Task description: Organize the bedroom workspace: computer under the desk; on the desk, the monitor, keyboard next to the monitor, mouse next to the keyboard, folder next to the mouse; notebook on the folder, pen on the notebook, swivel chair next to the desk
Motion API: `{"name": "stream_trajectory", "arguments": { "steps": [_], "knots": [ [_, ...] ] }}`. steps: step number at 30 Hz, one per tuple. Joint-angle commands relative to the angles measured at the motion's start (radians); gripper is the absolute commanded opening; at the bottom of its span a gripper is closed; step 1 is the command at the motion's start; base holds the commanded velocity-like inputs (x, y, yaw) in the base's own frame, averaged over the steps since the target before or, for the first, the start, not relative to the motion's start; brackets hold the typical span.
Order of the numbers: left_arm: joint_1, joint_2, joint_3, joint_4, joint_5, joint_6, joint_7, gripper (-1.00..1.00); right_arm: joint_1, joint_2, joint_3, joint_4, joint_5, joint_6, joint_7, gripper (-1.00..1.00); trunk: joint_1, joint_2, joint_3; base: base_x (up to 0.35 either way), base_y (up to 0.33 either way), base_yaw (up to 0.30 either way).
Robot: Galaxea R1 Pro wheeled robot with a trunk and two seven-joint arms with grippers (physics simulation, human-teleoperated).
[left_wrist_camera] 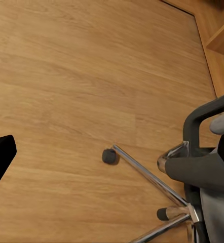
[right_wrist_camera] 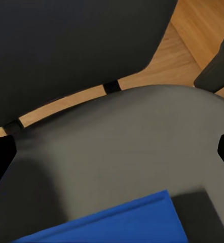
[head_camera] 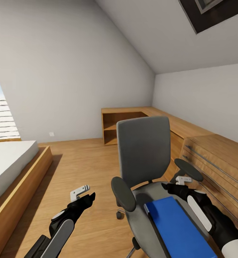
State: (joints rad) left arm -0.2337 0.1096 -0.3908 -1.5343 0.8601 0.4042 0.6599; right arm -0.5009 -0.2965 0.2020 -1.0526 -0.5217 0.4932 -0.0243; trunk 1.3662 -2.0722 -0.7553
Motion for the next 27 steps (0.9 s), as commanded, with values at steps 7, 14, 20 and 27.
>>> {"name": "stream_trajectory", "arguments": {
  "steps": [7,14,20,27],
  "knots": [
    [-0.001,0.0,-0.001,-0.004,0.007,0.001,0.009,1.0,-0.001,-0.001,0.003,0.006,-0.003,0.004,-0.003,1.0,0.0,-0.001,-0.001,0.0,0.0,0.0],
    [-0.001,-0.003,-0.003,-0.004,0.007,0.0,0.011,1.0,-0.001,-0.001,0.002,0.011,-0.004,0.003,-0.002,1.0,0.015,-0.029,-0.014,0.0,0.0,0.0],
    [-0.001,-0.004,-0.004,-0.004,0.007,-0.001,0.012,1.0,-0.001,-0.001,0.001,0.011,-0.004,0.002,-0.003,1.0,0.038,-0.071,-0.032,0.0,0.0,0.0],
    [-0.001,-0.004,-0.005,-0.004,0.007,-0.001,0.012,1.0,-0.001,-0.001,-0.001,0.012,-0.004,0.003,-0.004,1.0,0.065,-0.12,-0.054,0.0,0.0,0.0]
  ]
}}
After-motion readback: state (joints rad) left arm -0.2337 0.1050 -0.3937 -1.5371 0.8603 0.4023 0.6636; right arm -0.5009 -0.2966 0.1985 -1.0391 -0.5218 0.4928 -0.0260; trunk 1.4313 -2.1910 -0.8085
